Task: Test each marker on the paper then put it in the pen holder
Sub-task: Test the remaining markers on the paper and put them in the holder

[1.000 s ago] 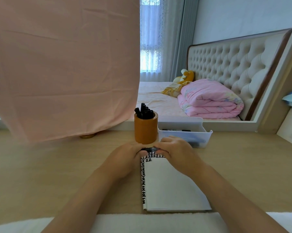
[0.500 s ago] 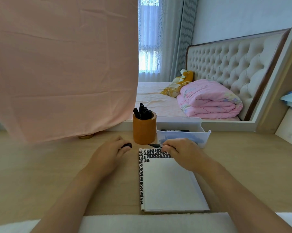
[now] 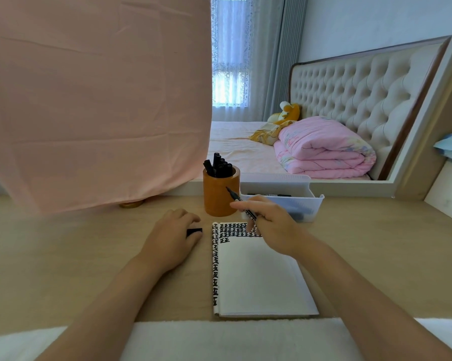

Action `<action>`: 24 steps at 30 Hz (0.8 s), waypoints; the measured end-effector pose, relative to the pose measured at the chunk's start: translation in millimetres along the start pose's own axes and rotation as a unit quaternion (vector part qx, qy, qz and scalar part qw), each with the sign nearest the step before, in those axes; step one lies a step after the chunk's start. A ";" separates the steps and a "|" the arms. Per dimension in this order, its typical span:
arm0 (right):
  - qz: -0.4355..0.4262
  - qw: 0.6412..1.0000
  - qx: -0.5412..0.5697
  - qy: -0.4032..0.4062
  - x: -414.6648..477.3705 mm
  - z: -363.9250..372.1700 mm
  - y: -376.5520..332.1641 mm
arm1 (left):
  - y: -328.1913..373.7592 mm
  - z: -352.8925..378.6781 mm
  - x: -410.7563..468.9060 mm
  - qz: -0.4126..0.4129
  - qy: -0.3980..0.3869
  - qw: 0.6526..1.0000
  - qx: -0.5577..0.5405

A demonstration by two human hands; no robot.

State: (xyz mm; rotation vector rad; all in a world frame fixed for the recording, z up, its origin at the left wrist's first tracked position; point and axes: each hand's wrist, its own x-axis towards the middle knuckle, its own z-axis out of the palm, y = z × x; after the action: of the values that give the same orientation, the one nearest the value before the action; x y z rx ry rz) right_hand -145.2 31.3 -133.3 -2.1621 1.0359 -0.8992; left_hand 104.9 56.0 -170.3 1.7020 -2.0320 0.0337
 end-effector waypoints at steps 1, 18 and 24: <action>0.002 1.000 0.000 -0.007 0.5 0.6 0.0 | 3.0 -3.7 0.3 0.010 0.012 1.000 -0.008; 0.078 0.989 0.114 0.044 -6.9 18.2 -1.6 | 39.0 -11.4 -31.8 0.217 -0.093 0.968 -0.087; 0.112 0.988 0.080 0.076 -2.2 23.9 2.9 | 37.5 -9.1 -30.7 0.234 -0.085 0.967 -0.053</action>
State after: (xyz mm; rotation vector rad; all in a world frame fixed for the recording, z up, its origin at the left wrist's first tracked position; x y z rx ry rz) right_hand -129.2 36.4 -150.7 -1.8268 1.2088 -1.0155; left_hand 76.3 95.5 -163.2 1.1638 -2.4746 -0.0651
